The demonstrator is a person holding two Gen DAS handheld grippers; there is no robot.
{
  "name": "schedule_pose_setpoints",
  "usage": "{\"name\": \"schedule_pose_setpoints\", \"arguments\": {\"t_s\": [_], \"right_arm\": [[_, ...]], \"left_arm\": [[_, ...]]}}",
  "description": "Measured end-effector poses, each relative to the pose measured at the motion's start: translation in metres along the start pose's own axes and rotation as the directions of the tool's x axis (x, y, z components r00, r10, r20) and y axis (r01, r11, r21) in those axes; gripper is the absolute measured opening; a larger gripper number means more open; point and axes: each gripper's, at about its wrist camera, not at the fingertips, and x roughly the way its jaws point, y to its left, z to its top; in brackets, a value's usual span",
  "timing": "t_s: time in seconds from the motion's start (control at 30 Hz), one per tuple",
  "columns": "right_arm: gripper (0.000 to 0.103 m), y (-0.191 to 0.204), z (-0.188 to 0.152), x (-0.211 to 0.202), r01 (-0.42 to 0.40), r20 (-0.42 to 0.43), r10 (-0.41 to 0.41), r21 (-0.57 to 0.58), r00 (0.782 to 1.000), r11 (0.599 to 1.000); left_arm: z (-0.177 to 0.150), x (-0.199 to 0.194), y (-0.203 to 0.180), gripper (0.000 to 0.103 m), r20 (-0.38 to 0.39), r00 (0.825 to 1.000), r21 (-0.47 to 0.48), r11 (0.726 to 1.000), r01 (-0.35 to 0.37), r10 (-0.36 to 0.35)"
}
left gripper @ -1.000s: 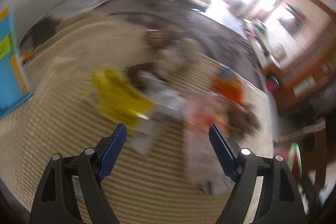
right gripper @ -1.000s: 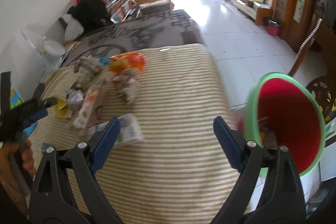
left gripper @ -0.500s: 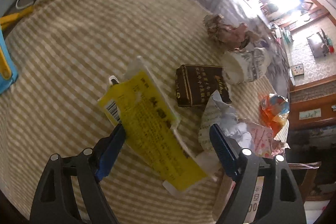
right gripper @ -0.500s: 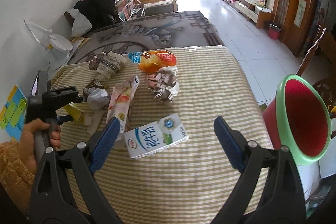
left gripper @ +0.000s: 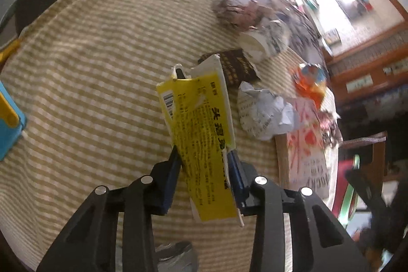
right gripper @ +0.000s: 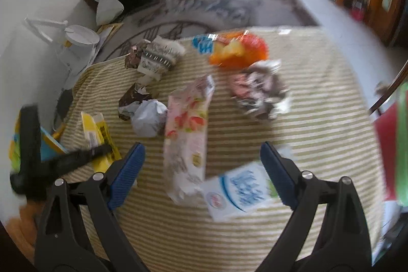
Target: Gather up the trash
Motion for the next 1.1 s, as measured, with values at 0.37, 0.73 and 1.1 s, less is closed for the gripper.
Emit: {"name": "schedule_pose_setpoints", "arguments": {"t_s": [0.37, 0.73, 1.1], "right_arm": [[0.029, 0.007, -0.011, 0.047, -0.106, -0.123, 0.119, 0.108, 0.985, 0.988], [0.026, 0.017, -0.023, -0.016, -0.173, 0.025, 0.172, 0.034, 0.985, 0.984], [0.026, 0.016, -0.018, -0.075, -0.143, 0.198, 0.144, -0.022, 0.97, 0.99]], "left_arm": [[-0.009, -0.002, 0.024, 0.065, -0.05, 0.999, -0.01, 1.0, 0.023, -0.023], [-0.011, 0.0, 0.005, 0.045, -0.045, 0.997, 0.009, 0.998, 0.062, -0.061], [-0.016, -0.066, -0.083, 0.046, 0.229, 0.973, 0.301, 0.952, -0.062, -0.009]]}}
